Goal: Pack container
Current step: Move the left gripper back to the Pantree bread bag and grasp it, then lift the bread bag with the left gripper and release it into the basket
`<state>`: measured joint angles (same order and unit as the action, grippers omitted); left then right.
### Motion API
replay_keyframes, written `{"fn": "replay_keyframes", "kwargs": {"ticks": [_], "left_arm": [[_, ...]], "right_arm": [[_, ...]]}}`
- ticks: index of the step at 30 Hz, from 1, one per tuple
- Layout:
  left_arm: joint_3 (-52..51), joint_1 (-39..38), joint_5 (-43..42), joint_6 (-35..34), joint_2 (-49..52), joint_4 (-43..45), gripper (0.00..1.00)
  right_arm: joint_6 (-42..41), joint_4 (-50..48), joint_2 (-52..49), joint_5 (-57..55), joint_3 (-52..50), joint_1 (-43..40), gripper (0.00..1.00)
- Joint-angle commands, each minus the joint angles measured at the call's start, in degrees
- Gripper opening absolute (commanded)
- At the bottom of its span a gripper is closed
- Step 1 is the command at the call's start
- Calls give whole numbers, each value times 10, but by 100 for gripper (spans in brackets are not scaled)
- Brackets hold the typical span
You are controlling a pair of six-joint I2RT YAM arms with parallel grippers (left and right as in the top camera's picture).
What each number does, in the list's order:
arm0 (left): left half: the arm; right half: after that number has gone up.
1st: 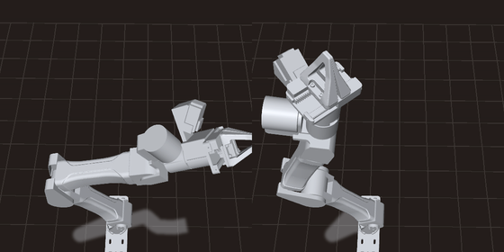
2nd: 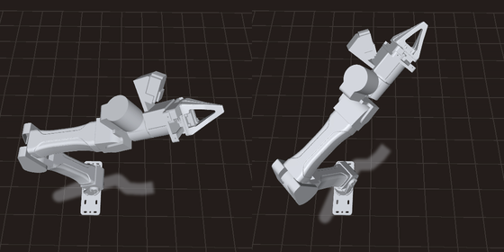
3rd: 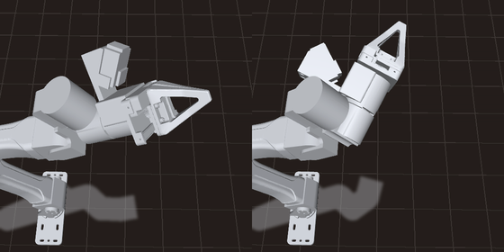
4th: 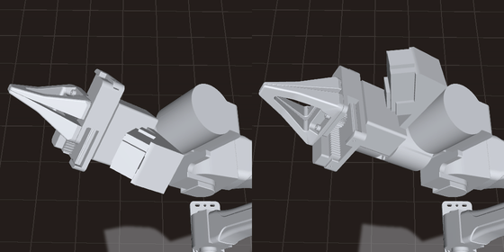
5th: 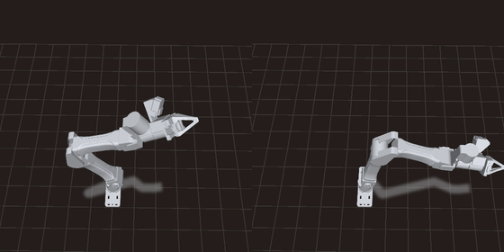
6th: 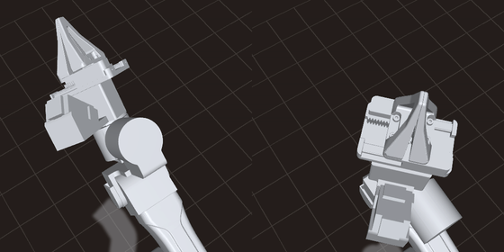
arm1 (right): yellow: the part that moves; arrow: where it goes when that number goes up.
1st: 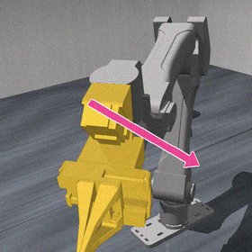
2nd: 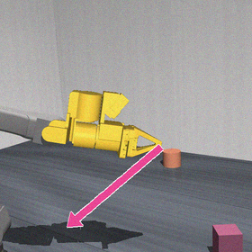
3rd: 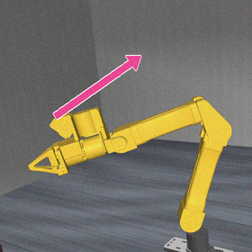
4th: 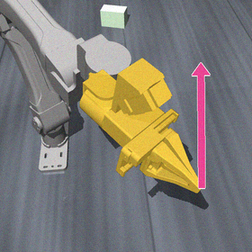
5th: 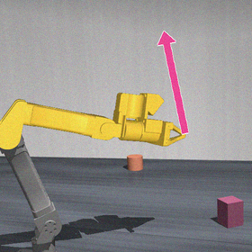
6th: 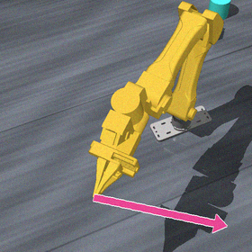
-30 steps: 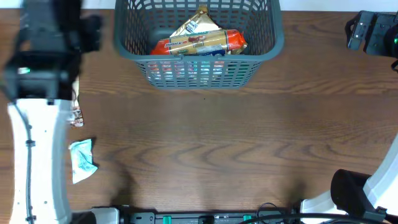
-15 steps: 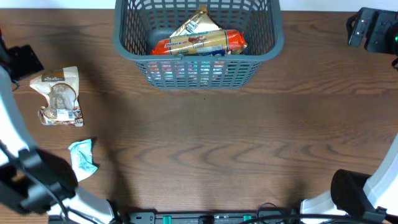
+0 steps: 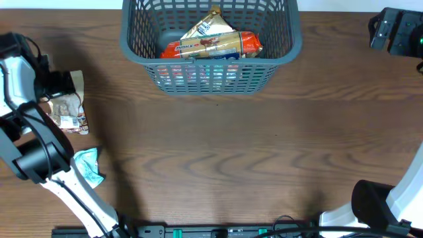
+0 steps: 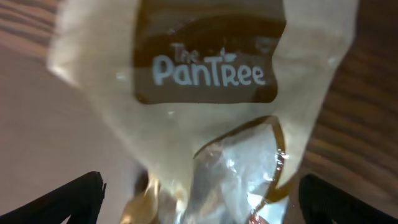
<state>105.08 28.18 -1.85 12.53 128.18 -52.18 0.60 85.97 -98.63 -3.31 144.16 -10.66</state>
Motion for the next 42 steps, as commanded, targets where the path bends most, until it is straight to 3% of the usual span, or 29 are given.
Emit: {"fn": "replay_keyframes", "kwargs": {"ticks": [1,11,13,14,17,21,28,35,42], "left_arm": [[1,0,-8,27,29,0,99],[-2,0,-10,27,79,0,96],[-2,0,-10,27,79,-3,84],[-2,0,-10,26,78,-5,72],[-2,-2,-10,26,68,-21,49],[-2,-3,-10,26,45,-45,37],[-2,-14,-10,24,-43,-86,6],[2,-50,-17,16,-200,-104,6],[39,-125,-96,40,-349,-63,6]], "right_arm": [[-4,-5,-3,4,3,-2,99],[-4,-9,-3,4,3,-2,99],[-6,-9,-3,4,3,-2,99],[-6,-9,-3,4,3,-2,99],[-6,-9,-3,4,3,-2,99],[-6,-9,-3,4,3,-2,99],[0,-9,-3,3,3,-2,99],[3,-9,-3,4,3,-2,99],[3,-9,-3,6,3,-2,99]]}}
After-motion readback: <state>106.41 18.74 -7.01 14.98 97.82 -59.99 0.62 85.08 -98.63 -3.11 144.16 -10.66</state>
